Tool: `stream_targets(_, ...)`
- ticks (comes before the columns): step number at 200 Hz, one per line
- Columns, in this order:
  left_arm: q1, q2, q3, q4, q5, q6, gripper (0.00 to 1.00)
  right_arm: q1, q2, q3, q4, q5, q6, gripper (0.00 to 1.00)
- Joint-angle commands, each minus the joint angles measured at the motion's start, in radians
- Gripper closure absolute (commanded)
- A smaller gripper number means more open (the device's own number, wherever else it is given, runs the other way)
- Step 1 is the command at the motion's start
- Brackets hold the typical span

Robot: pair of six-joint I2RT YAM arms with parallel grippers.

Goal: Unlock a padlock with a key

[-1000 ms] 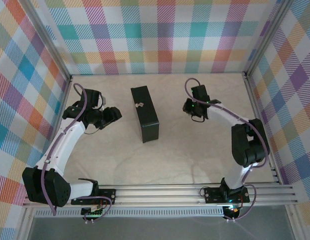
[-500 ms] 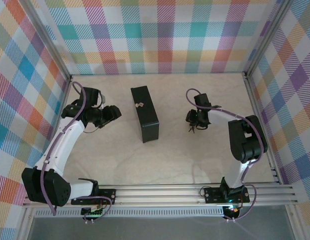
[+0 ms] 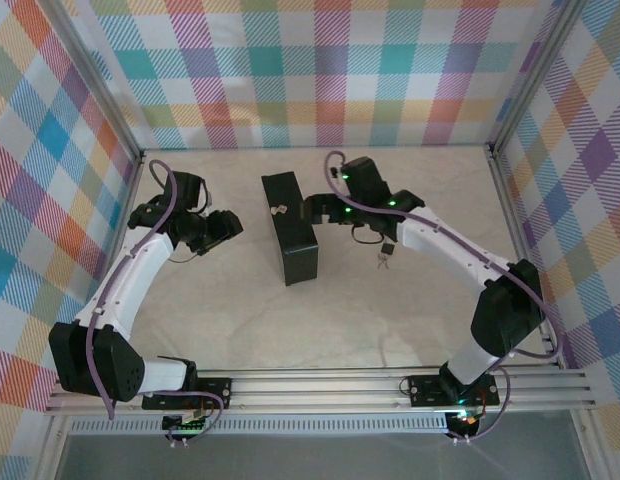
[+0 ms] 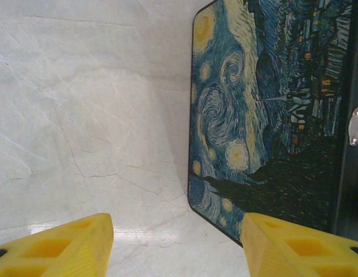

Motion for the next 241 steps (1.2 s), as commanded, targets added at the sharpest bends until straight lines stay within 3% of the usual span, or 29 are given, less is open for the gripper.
stream_targets(1,0.014,0.004,-0.016,0.017,-0.017,-0.009,0.4,0.051,0.067,0.073,-0.078,0.005,-0.026,0.0)
stream_targets(49,0.02,-0.012,-0.016,0.007,-0.025,0.0,0.39,0.125,0.2,0.22,-0.166,0.063,-0.08,0.0)
stream_targets(169,0.035,-0.041,-0.028,0.003,-0.017,0.012,0.39,0.198,0.311,0.329,-0.272,0.159,-0.08,0.0)
stream_targets(186,0.037,-0.046,-0.025,-0.003,-0.015,0.019,0.39,0.196,0.316,0.319,-0.27,0.154,-0.063,0.11)
stream_targets(219,0.032,-0.053,-0.034,-0.019,0.013,0.049,0.39,0.126,0.24,0.146,-0.071,-0.018,0.044,0.2)
stream_targets(241,0.029,-0.048,-0.055,-0.004,0.02,0.044,0.39,0.039,0.175,-0.028,0.167,-0.26,0.167,0.22)
